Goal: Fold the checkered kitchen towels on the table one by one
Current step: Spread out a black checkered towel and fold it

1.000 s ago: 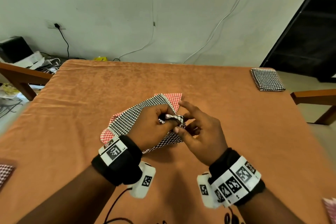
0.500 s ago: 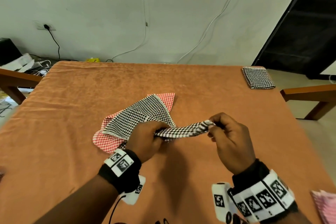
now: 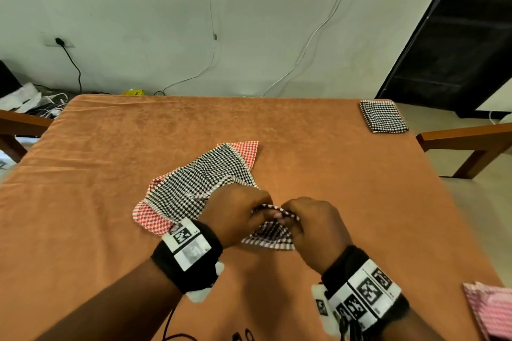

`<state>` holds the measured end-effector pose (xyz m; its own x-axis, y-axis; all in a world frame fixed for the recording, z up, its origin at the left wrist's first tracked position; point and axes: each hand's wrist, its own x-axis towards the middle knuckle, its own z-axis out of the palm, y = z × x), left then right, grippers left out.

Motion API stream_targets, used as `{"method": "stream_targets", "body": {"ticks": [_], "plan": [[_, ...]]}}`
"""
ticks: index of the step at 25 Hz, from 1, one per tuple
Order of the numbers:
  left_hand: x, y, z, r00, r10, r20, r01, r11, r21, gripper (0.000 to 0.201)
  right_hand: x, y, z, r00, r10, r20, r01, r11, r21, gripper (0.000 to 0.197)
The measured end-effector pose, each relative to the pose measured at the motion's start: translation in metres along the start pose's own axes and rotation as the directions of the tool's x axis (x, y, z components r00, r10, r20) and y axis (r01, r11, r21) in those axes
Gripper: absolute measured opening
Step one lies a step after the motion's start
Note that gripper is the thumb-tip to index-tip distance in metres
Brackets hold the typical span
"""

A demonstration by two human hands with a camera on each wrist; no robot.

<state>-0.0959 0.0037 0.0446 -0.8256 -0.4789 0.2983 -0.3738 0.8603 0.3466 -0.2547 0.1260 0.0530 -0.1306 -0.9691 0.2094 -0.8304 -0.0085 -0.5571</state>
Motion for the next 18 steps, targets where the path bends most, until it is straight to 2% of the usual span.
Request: {"method": "stream_targets", "body": {"ticks": [1,3,6,8,10,12,16,18], "plan": [[-0.003,-0.009,-0.004,1.0,-0.012,0.025,0.012,1.0,0.002,0.027,0.001,0.002,-0.01,0.997,-0.072,0.021,0.073,0.995,-0.063,0.018],[-0.008,-0.029,-0.013,0.998,-0.05,0.028,0.049,0.999,0.024,0.022,0.004,0.001,-0.044,0.983,-0.176,0.053,0.179,0.981,-0.071,0.014],[-0.004,-0.056,-0.033,0.986,-0.11,-0.121,0.107,0.994,-0.03,0.031,0.01,0.003,-0.101,0.971,-0.238,-0.017,0.236,0.969,-0.078,0.019],[0.012,-0.061,-0.052,0.954,-0.19,-0.23,0.15,0.972,-0.181,0.025,0.014,0.007,-0.132,0.972,-0.228,-0.052,0.221,0.969,-0.113,0.016],[0.034,-0.054,-0.072,0.922,-0.21,-0.325,0.106,0.945,-0.308,0.016,0.016,0.013,-0.154,0.976,-0.203,-0.082,0.186,0.966,-0.178,0.013],[0.062,-0.037,-0.095,0.907,-0.182,-0.381,0.034,0.931,-0.365,0.005,0.018,0.016,-0.173,0.977,-0.178,-0.12,0.146,0.961,-0.237,0.013],[0.117,-0.002,-0.15,0.88,-0.106,-0.463,-0.074,0.932,-0.354,0.031,0.034,0.014,-0.222,0.978,-0.158,-0.136,0.11,0.946,-0.304,0.017],[0.139,0.011,-0.171,0.873,-0.115,-0.474,-0.084,0.922,-0.378,0.023,0.041,0.011,-0.25,0.967,-0.172,-0.187,0.094,0.927,-0.364,0.015]]}}
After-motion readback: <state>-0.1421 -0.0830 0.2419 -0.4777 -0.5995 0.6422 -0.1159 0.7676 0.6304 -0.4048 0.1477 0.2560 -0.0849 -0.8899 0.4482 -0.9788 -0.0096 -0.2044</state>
